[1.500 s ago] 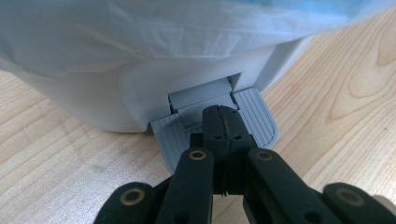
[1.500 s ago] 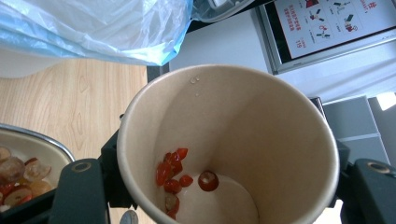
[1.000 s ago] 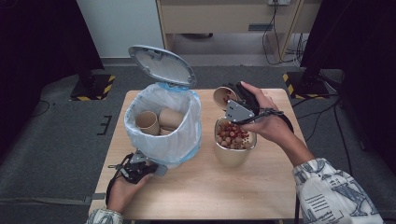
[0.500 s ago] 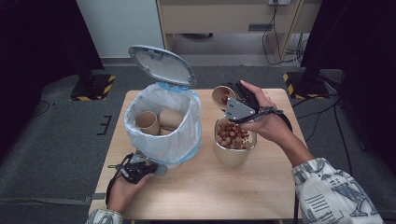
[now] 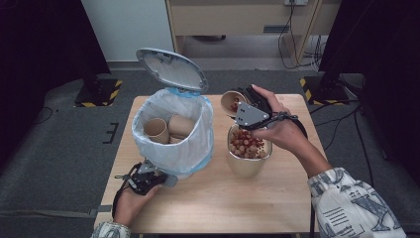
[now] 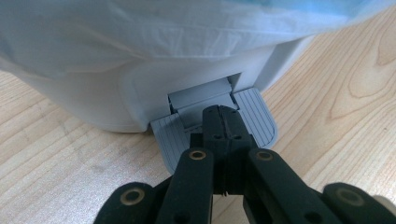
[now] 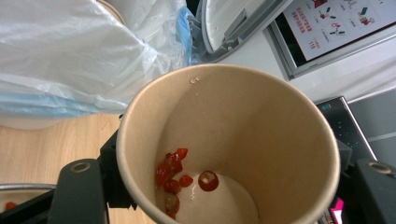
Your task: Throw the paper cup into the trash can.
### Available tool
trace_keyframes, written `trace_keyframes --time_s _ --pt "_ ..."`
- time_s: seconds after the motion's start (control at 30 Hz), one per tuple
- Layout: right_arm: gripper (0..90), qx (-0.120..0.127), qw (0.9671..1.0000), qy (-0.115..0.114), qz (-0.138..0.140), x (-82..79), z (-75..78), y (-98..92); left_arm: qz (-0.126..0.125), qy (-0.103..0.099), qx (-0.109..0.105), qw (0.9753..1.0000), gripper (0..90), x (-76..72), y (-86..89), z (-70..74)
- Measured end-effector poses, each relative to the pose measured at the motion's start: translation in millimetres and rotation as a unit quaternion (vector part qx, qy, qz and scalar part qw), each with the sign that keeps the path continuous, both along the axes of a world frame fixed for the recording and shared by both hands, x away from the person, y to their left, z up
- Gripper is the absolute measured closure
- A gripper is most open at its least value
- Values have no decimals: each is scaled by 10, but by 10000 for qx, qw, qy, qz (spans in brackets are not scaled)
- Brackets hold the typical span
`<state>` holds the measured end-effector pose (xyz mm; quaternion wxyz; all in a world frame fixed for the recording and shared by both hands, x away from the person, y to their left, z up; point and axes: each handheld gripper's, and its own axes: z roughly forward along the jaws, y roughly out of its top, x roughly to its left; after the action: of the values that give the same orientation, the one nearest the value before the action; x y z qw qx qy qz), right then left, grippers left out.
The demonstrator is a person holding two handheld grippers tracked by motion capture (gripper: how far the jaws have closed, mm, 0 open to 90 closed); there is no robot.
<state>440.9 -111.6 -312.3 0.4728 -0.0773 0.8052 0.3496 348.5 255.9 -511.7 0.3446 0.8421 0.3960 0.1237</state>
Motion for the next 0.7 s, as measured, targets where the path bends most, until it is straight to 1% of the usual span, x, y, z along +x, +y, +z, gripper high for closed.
trace_keyframes --time_s 0.13,0.33,0.6,0.7 --pt "293 86 9999 127 52 -10 31 32 -1 0 1 10000 899 0 0 0" --pt "293 159 9996 221 88 -25 69 69 -2 -2 5 10000 899 0 0 0" --pt "293 247 9991 300 145 -35 115 127 1 1 2 10000 899 0 1 0" --pt "293 228 9991 311 159 -38 127 150 -1 -1 5 10000 899 0 1 0"
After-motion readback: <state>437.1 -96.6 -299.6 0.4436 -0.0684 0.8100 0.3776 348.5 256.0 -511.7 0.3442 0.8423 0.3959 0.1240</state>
